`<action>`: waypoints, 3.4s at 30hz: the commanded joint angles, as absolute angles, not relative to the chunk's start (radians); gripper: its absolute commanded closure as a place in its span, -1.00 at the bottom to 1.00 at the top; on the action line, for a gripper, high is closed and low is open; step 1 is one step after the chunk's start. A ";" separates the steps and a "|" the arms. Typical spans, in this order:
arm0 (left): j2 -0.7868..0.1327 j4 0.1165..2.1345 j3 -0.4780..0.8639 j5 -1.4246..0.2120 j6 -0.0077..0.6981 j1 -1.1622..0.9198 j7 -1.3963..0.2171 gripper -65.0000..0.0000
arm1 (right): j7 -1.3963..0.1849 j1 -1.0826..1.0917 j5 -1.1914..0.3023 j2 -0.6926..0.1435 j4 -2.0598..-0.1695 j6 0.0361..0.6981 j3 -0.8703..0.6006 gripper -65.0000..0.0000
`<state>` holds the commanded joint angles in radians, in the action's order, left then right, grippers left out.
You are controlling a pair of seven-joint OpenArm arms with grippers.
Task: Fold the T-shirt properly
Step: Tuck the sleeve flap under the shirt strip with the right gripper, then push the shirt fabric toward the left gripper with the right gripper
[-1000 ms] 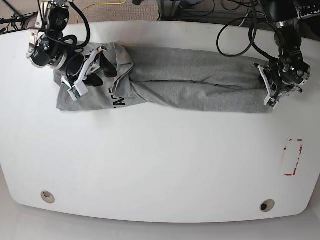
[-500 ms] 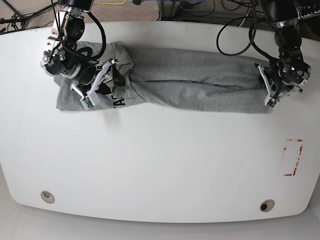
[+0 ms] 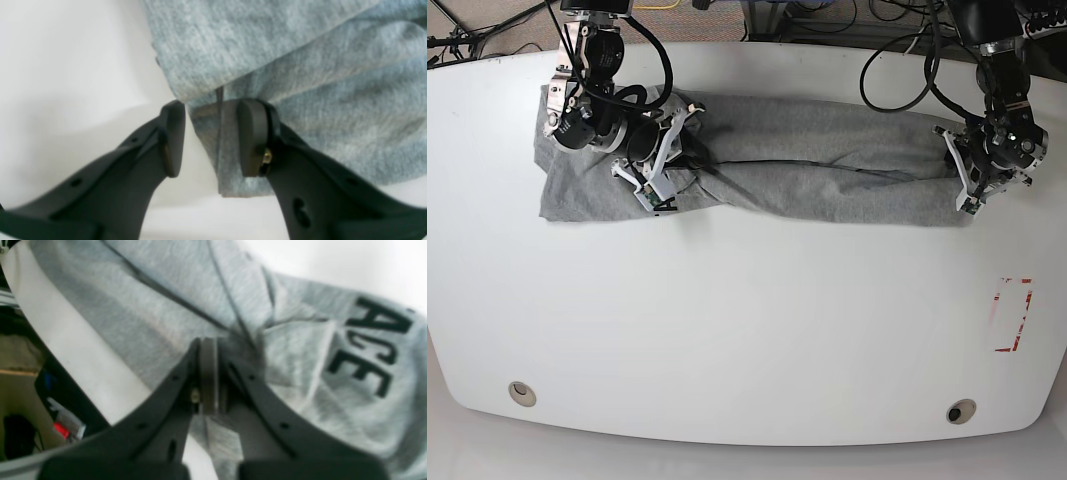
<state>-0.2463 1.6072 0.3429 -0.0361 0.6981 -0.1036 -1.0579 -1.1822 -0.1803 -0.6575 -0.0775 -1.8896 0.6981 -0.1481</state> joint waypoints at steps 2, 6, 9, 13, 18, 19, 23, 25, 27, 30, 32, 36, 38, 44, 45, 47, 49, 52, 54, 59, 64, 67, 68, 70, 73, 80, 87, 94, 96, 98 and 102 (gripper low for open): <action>-0.246 1.604 0.343 -0.036 0.698 -0.104 -1.058 0.23 | -1.182 -0.182 -0.654 -0.077 -1.914 0.698 -0.127 0.99; -0.246 1.607 0.341 -0.036 0.698 -0.104 -1.058 0.23 | -1.182 -0.205 -0.654 -0.082 -1.992 0.698 -0.119 0.98; -0.248 1.606 0.341 -0.036 0.698 -0.104 -1.058 0.23 | -1.182 -0.208 -0.654 -0.087 -2.018 0.698 -0.165 0.74; -0.248 1.606 0.341 -0.036 0.698 -0.104 -1.058 0.23 | -1.179 -0.200 -0.654 -0.105 -2.015 0.698 -0.223 0.21; -0.248 1.601 0.340 -0.036 0.698 -0.104 -1.058 0.23 | -1.125 -0.189 -0.644 -0.128 -2.005 0.698 -0.234 -0.36; -0.248 1.601 0.340 -0.036 0.698 -0.104 -1.058 0.23 | -1.113 -0.191 -0.634 -0.133 -2.005 0.698 -0.232 -0.40; -0.248 1.601 0.340 -0.036 0.698 -0.102 -1.058 0.23 | -1.052 -0.191 -0.515 -0.140 -2.002 0.698 -0.174 -0.43; -0.248 1.601 0.340 -0.036 0.698 -0.102 -1.058 0.23 | -1.043 -0.191 -0.446 -0.137 -2.002 0.698 -0.145 -0.43; -0.248 1.600 0.340 -0.036 0.698 -0.102 -1.058 0.23 | -1.041 -0.191 -0.386 -0.134 -2.002 0.698 -0.116 -0.43; -0.248 1.600 0.340 -0.036 0.698 -0.102 -1.058 0.23 | -1.040 -0.191 -0.328 -0.120 -2.003 0.698 -0.090 -0.43; -0.248 1.600 0.340 -0.036 0.698 -0.094 -1.058 0.23 | -1.021 -0.194 -0.274 -0.105 -2.003 0.698 -0.087 -0.43; -0.248 1.598 0.340 -0.036 0.698 -0.088 -1.058 0.23 | -0.929 -0.219 -0.171 -0.084 -1.998 0.698 -0.082 -0.40; -0.248 1.598 0.340 -0.036 0.698 -0.087 -1.058 0.23 | -0.892 -0.226 -0.127 -0.074 -1.986 0.698 -0.082 -0.34; -0.248 1.598 0.340 -0.036 0.698 -0.085 -1.058 0.23 | -0.832 -0.226 -0.038 -0.056 -1.905 0.698 -0.082 0.12; -0.248 1.598 0.340 -0.036 0.698 -0.085 -1.058 0.23 | -0.825 -0.226 -0.038 -0.058 -1.897 0.698 -0.085 0.18; -0.248 1.598 0.340 -0.036 0.698 -0.085 -1.058 0.23 | -0.805 -0.228 -0.038 -0.058 -1.880 0.698 -0.087 0.28; -0.248 1.598 0.340 -0.036 0.698 -0.085 -1.058 0.23 | -0.791 -0.229 -0.036 -0.061 -1.870 0.698 -0.088 0.37; -0.248 1.598 0.340 -0.036 0.698 -0.085 -1.058 0.23 | -0.777 -0.236 -0.036 -0.061 -1.865 0.698 -0.090 0.47; -0.248 1.598 0.340 -0.036 0.698 -0.085 -1.058 0.23 | -0.773 -0.237 -0.036 -0.061 -1.867 0.698 -0.090 0.58; -0.248 1.598 0.340 -0.036 0.698 -0.084 -1.058 0.23 | -0.773 -0.246 -0.036 -0.058 -1.870 0.698 -0.090 0.90; -0.248 1.598 0.340 -0.036 0.698 -0.084 -1.058 0.23 | -0.774 -0.251 -0.036 -0.041 -1.906 0.698 -0.088 0.95; -0.248 1.598 0.340 -0.036 0.698 -0.084 -1.058 0.23 | -0.779 -0.252 -0.036 -0.021 -1.943 0.698 -0.090 0.96; -0.248 1.598 0.340 -0.036 0.698 -0.084 -1.058 0.23 | -0.779 -0.254 -0.036 -0.019 -1.948 0.698 -0.090 0.96; -0.248 1.598 0.340 -0.036 0.698 -0.084 -1.058 0.23 | -0.779 -0.265 -0.036 -0.016 -1.965 0.698 -0.082 0.96; -0.248 1.598 0.340 -0.036 0.698 -0.084 -1.058 0.23 | -0.779 -0.268 -0.035 0.021 -1.968 0.698 -0.084 0.96; -0.248 1.598 0.340 -0.036 0.698 -0.084 -1.058 0.23 | -0.779 -0.278 -0.036 0.051 -1.969 0.698 -0.081 0.96; -0.248 1.598 0.340 -0.036 0.698 -0.084 -1.058 0.23 | -0.817 -0.286 -0.027 0.079 -1.966 0.698 -0.045 0.93; -0.248 1.598 0.340 -0.036 0.698 -0.084 -1.058 0.23 | -0.863 -0.292 -0.028 0.077 -1.972 0.698 -0.022 0.15; -0.248 1.598 0.340 -0.036 0.698 -0.082 -1.058 0.23 | -0.865 -0.294 -0.036 0.077 -1.988 0.698 -0.025 -0.06; -0.248 1.598 0.340 -0.036 0.698 -0.082 -1.058 0.23 | -0.866 -0.300 -0.036 0.074 -2.012 0.698 -0.030 -0.07; -0.248 1.598 0.340 -0.036 0.698 -0.082 -1.058 0.23 | -0.866 -0.320 -0.041 0.061 -2.041 0.698 -0.071 0.03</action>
